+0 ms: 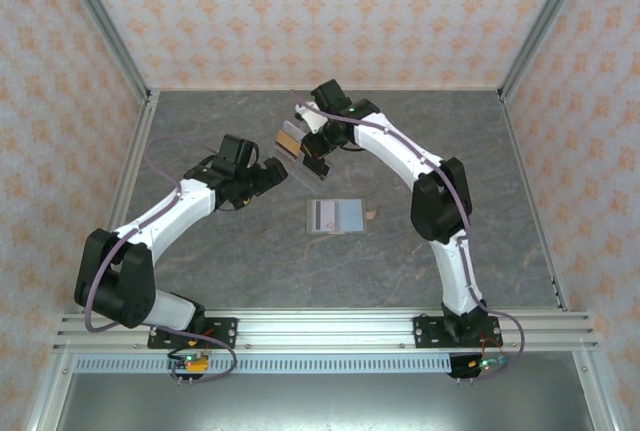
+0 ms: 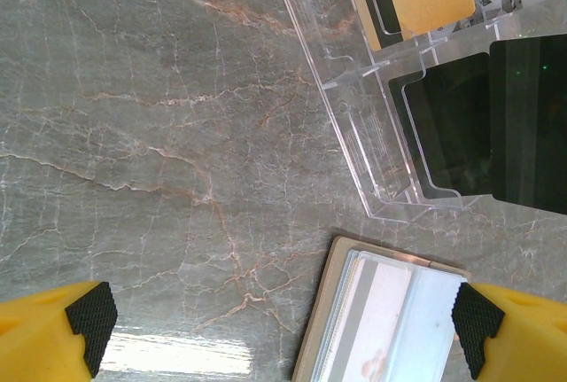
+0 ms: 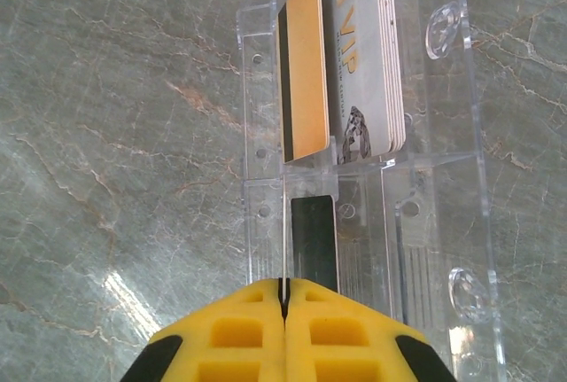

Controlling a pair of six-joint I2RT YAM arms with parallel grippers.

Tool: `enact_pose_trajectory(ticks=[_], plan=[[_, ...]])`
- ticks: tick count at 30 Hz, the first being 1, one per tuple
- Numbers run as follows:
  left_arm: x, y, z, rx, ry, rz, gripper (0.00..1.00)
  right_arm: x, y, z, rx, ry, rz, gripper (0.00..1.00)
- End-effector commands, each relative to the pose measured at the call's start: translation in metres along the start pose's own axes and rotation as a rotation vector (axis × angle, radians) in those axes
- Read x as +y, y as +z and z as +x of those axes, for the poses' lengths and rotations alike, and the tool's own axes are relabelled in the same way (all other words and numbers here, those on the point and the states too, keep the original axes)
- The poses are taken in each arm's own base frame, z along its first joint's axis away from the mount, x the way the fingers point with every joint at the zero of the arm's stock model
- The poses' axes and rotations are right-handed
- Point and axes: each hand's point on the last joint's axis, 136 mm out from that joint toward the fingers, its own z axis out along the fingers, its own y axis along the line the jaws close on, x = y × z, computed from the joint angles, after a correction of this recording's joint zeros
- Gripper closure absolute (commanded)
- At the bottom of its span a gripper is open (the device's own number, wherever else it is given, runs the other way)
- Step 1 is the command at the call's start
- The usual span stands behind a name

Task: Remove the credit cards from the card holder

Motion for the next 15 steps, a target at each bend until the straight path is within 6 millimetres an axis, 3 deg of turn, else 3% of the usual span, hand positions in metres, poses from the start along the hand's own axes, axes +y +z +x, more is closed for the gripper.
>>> enact_pose_trajectory(ticks=[1,15], plan=[[0.001,0.0,-0.004,0.0,0.007,-0.015,0.0,-0.004,0.005,0.006,0.046,-0.026,0.039,1.0],[0.001,0.001,-0.002,0.009,0.012,-0.013,0.0,-0.009,0.019,0.014,0.123,-0.091,0.049,0.97]])
